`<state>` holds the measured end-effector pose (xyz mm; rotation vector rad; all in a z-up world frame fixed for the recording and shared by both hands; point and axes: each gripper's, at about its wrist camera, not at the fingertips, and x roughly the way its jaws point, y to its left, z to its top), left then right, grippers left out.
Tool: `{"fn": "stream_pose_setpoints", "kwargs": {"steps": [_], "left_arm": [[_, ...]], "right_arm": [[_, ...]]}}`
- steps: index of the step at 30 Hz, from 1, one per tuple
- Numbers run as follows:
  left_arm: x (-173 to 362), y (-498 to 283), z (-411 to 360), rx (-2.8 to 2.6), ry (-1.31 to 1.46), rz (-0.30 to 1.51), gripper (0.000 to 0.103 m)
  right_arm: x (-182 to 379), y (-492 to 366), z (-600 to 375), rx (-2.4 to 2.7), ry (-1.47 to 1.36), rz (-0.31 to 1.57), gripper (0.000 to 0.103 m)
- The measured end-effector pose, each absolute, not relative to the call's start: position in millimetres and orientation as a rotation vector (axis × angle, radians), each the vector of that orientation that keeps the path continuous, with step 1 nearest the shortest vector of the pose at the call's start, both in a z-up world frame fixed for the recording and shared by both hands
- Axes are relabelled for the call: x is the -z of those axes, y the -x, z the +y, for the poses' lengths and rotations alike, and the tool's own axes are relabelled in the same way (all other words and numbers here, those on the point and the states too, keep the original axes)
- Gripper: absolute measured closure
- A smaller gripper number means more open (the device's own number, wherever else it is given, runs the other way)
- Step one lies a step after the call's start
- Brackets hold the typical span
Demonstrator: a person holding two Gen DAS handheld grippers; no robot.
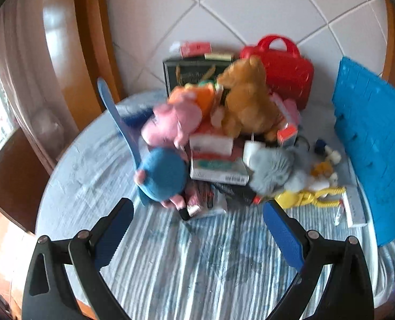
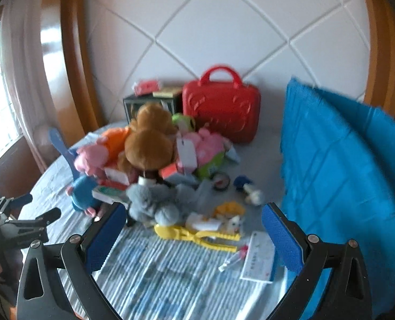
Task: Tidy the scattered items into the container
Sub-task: 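Withdraw both tools from the crate back toward the pile, then grasp the white Tylenol box with the left tool while the right tool grasps the grey fluffy plush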
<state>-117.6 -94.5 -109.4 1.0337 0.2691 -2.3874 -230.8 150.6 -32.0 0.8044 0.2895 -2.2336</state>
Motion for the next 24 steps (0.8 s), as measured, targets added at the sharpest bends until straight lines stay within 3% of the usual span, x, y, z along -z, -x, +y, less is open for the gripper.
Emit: {"fn": "stream_pose_setpoints", "kwargs": {"steps": [11, 14, 19, 24], "left_arm": [[174.3, 180.2, -102.6, 2.389, -1.194, 0.311, 0.004], [175.3, 198.2, -109.4, 2.401, -1.184, 0.262, 0.004], [181.8, 217.7, -136.4, 2.383, -1.174, 0.364, 0.004], [188.9, 237.9, -157.6, 2.359, -1.194, 0.353, 0.004]], "right_arm": [[122.0, 273.1, 116.8, 2.183, -1.068, 0.342, 0.000], [133.5, 279.4, 113.3, 2.177, -1.110, 0.326, 0.000], [145.0, 287.8, 96.1, 2.175, -1.137, 0.306, 0.000], [151.2, 293.0, 77.4, 2.148, -1.144, 0.322, 0.000]]}}
